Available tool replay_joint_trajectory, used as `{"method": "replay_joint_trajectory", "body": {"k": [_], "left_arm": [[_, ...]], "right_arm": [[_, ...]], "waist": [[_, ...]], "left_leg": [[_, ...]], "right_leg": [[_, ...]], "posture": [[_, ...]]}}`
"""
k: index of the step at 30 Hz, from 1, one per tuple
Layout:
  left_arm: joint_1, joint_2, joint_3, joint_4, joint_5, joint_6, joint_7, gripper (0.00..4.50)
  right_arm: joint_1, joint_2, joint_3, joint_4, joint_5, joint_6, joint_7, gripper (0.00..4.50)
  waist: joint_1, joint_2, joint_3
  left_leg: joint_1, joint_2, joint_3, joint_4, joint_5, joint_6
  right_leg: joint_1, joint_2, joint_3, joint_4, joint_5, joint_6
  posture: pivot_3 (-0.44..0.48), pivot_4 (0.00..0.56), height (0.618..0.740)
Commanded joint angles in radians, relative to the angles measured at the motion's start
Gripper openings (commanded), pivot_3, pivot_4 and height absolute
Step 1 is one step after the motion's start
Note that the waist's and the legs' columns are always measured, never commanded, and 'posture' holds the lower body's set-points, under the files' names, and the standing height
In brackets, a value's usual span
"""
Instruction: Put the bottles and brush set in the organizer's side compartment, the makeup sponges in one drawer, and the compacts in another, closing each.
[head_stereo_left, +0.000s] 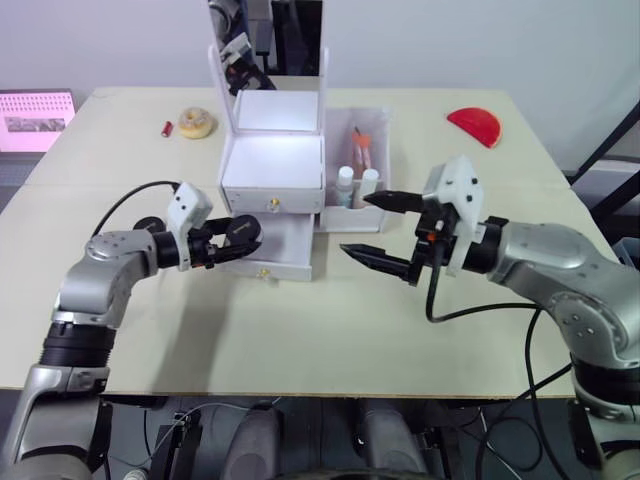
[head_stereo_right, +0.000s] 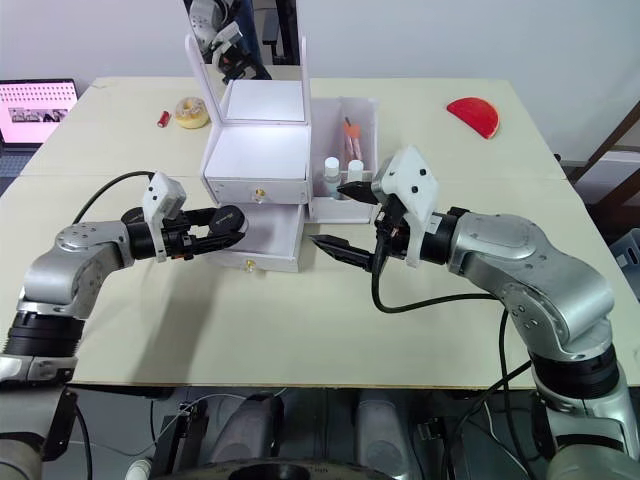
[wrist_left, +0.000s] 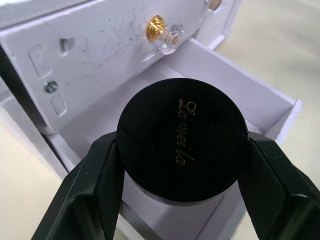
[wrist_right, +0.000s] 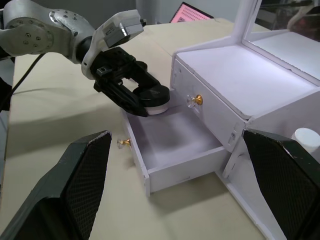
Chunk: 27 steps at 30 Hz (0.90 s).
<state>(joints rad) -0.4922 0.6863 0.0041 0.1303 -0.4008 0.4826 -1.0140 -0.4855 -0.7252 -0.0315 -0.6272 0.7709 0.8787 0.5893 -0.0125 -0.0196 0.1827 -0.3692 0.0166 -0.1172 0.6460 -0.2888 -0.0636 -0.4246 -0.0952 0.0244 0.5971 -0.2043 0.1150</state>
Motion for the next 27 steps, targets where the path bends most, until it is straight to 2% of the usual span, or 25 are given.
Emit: {"method": "replay_joint_trajectory", "body": {"k": [1,11,21,27], "left_arm": [[-0.018,-0.002,-0.014,0.009,0.009,-0.001,-0.025,2.64],[-0.029,0.002,-0.021,0.019,0.023,-0.006,-0.064,2.64],[-0.046,0.081,-0.056,0.006,0.086,-0.031,-0.123,2.64],[-0.047,0.085,-0.066,0.01,0.106,-0.04,-0.126,2.64]], "right_arm": [[0.002,0.006,-0.043,-0.043,0.021,0.003,-0.028,4.5],[0.002,0.011,-0.044,-0.047,0.033,0.01,-0.065,4.5],[-0.004,0.024,-0.044,-0.047,0.037,0.008,-0.083,4.5],[0.004,0.028,-0.052,-0.053,0.04,0.008,-0.095,4.5]], "waist": [[0.001,0.0,0.0],[0.0,0.0,0.0],[-0.006,0.0,0.0],[-0.007,0.0,0.0]], "left_leg": [[0.0,0.0,0.0,0.0,0.0,0.0],[0.0,0.0,0.0,0.0,0.0,0.0],[0.0,0.0,0.0,-0.001,0.0,0.0],[0.0,0.0,0.0,-0.001,0.0,0.0]], "right_leg": [[0.0,0.0,0.0,0.0,0.0,0.0],[0.0,0.0,0.0,0.0,0.0,0.0],[0.0,0.0,0.0,0.0,0.0,0.0],[0.0,0.0,0.0,0.0,0.0,0.0]], "posture": [[0.0,0.15,0.74],[0.0,0.15,0.74],[0.0,0.15,0.74],[0.0,0.15,0.74]]}}
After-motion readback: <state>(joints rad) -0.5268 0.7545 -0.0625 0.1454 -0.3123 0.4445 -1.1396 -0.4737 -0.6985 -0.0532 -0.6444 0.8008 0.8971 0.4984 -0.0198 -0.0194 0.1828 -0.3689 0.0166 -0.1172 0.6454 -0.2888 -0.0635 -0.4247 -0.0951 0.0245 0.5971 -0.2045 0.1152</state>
